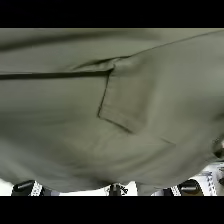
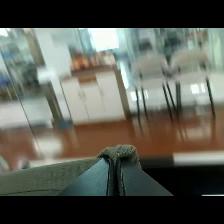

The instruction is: Fold the shirts.

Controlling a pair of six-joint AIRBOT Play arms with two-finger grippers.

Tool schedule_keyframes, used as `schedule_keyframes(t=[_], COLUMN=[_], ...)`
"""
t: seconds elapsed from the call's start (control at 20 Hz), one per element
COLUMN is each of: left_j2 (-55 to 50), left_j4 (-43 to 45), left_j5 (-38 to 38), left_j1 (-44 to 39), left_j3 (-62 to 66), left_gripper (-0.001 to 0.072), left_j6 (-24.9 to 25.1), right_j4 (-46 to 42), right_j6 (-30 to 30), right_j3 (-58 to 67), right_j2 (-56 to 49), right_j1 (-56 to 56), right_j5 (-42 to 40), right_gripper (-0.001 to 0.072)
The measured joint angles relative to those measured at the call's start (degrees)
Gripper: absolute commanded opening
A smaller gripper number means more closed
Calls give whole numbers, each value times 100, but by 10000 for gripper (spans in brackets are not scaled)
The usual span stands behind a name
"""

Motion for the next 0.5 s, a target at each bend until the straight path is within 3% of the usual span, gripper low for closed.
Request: schedule_keyframes(t=[0.2,0.5], left_j2=[-673,-2826], left_j4=[-28,-24], left_j5=[-243,514], left_j1=[-24,-426], left_j3=[-1263,-1974], left_gripper=[35,35], left_j6=[551,883], right_j4=[-256,192], right_j6=[105,125], right_j3=[-33,-52], right_j2=[-1403,-4050], right_j1=[0,0], right_j5=[-752,-540], right_gripper=[60,60])
